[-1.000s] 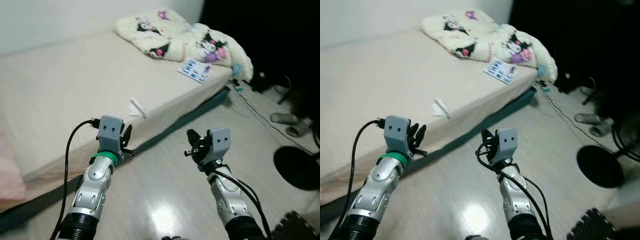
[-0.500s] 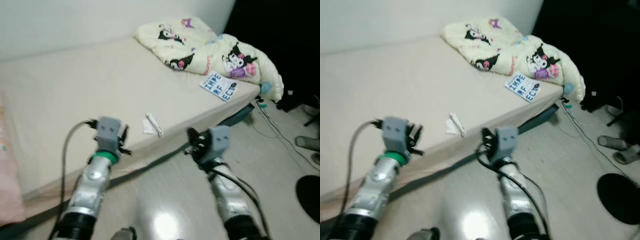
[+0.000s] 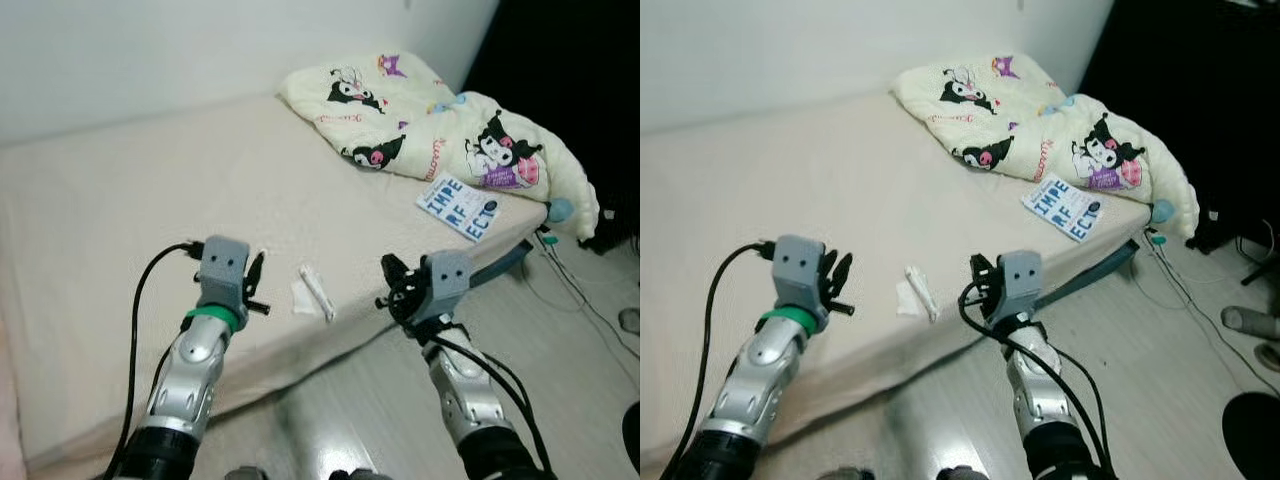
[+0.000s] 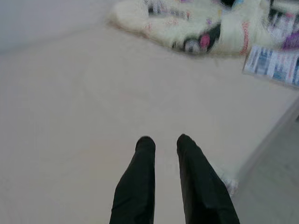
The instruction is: Clean up the room
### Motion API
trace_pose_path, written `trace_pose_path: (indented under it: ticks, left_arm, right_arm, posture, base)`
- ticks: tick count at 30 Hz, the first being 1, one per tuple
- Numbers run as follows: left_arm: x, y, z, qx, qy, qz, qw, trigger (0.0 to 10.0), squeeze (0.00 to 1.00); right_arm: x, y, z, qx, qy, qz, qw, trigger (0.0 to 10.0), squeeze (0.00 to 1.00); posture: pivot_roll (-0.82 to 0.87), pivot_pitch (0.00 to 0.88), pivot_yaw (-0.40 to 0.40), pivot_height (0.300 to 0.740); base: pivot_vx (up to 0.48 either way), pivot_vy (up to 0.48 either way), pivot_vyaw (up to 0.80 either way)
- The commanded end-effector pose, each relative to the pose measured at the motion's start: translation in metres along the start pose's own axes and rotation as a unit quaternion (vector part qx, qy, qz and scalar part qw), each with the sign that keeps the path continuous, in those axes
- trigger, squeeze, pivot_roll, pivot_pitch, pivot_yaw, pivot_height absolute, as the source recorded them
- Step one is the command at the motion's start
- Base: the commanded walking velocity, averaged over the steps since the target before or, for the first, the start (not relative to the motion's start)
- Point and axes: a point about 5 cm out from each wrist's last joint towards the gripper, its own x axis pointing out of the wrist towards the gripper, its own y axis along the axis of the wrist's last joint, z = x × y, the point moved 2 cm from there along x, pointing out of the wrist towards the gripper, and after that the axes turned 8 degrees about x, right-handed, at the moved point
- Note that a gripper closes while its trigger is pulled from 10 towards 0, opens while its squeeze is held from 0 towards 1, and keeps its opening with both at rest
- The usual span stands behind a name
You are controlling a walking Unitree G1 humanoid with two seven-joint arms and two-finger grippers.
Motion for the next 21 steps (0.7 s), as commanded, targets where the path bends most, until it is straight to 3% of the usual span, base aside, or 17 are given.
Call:
trace_pose_path:
  ticks: [1,9,21]
  left_arm:
    - [-0.005,-0.010,0.010,0.002,-0.026,-0.020,0.999,10.0,0.00]
    - [-0.005,-0.006,0.022,-0.026,-0.025,-0.020,0.999,10.0,0.00]
    - [-0.004,-0.009,0.015,-0.016,-0.018,-0.023,0.999,10.0,0.00]
  right_arm:
    - [-0.008,-0.008,0.007,0.000,-0.017,-0.015,1.000,10.0,0.00]
    - [-0.010,-0.010,0.011,-0.004,-0.028,-0.019,0.999,10.0,0.00]
    - [-0.008,-0.008,0.013,-0.007,-0.035,-0.014,0.999,10.0,0.00]
  posture:
    - [0.01,0.091,0.015,0.740]
    - [0.01,0.094,0.014,0.740]
    - [0.01,0.096,0.019,0.725]
  base:
    - [0.000,0.000,0.00]
    - [0.000,0.000,0.00]
    - [0.000,0.000,0.00]
